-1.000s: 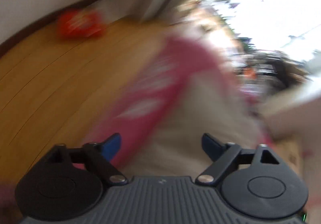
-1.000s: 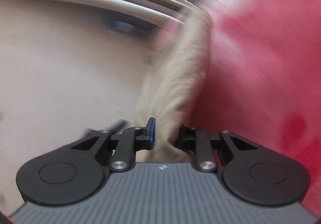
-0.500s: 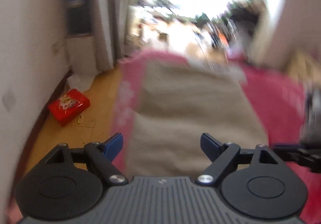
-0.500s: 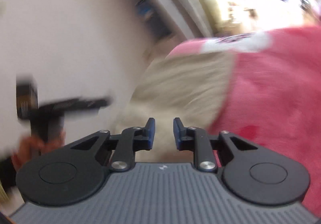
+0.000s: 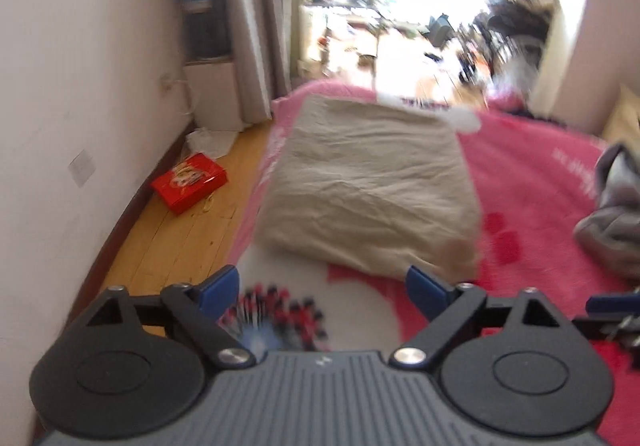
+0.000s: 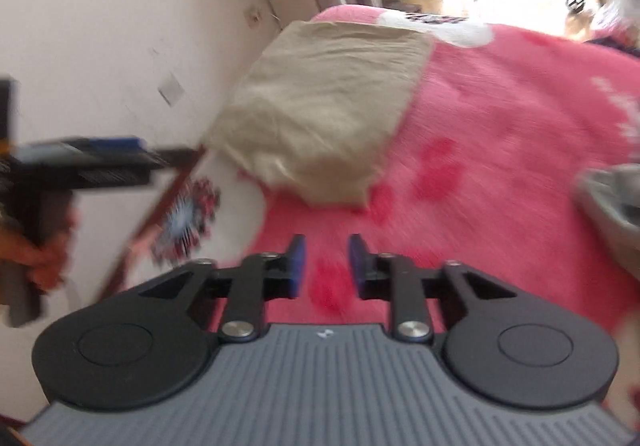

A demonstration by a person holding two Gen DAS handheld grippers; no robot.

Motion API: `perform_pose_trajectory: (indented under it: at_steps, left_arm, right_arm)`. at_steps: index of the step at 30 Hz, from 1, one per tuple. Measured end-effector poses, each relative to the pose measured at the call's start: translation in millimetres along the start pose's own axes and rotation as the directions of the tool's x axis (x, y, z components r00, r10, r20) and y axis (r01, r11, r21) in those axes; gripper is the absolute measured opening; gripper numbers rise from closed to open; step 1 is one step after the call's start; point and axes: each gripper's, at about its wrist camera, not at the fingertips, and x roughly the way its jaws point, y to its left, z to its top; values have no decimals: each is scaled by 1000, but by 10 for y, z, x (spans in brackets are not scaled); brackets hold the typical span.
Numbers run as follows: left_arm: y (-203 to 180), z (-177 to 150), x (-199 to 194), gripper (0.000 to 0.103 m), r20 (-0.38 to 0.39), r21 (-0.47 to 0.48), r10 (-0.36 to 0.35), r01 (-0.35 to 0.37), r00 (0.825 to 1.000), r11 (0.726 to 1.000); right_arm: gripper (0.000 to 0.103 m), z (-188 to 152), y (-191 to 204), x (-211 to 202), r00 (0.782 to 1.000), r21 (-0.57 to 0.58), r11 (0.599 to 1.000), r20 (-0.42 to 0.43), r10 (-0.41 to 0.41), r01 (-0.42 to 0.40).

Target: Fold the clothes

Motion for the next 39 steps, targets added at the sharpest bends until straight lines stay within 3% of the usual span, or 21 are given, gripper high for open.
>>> perform_pose_trajectory:
  at_steps: [2, 5, 9, 14, 17, 21, 31, 35, 39]
  left_arm:
    - [-44, -163, -415, 97, 27, -87, 21, -18, 999, 996]
    - [-74, -368, -896, 98, 56, -203, 58, -46, 997, 978]
    - [-162, -537, -1592, 103, 99, -251, 127, -98, 987, 963]
    - [-280, -611, -2401, 103, 161, -284, 113, -64, 980, 957]
    - [-376, -617, -2737, 103, 150, -276, 155, -109, 977, 955]
    - [-564, -678, -3152, 103, 186, -221, 228, -185, 956, 957]
    - [-844, -925, -3664, 103, 189, -127, 279, -259, 941, 958]
    - [-943, -1054, -3776, 103, 212, -102, 255, -238, 944, 966]
    - [-1015, -1173, -3765, 103, 195, -130, 202, -179, 960, 975]
  right_arm:
    - [52, -161, 20, -218, 998, -29, 998, 22, -58, 59]
    - [61, -367, 91, -658, 992, -34, 993, 65, -107, 109]
    - [77, -571, 256, -1277, 982, -35, 989, 123, -141, 146]
    - [90, -753, 524, -2034, 977, -26, 992, 177, -115, 122]
    - [91, -852, 660, -2412, 968, -21, 992, 218, -121, 128]
    - [97, -1001, 821, -2790, 947, -38, 985, 284, -150, 167]
    - [102, -1304, 1123, -3274, 917, -50, 959, 312, -249, 278]
    - [102, -1418, 1147, -3385, 903, -21, 949, 317, -292, 314]
    - [102, -1555, 1100, -3444, 890, -2, 934, 301, -341, 358]
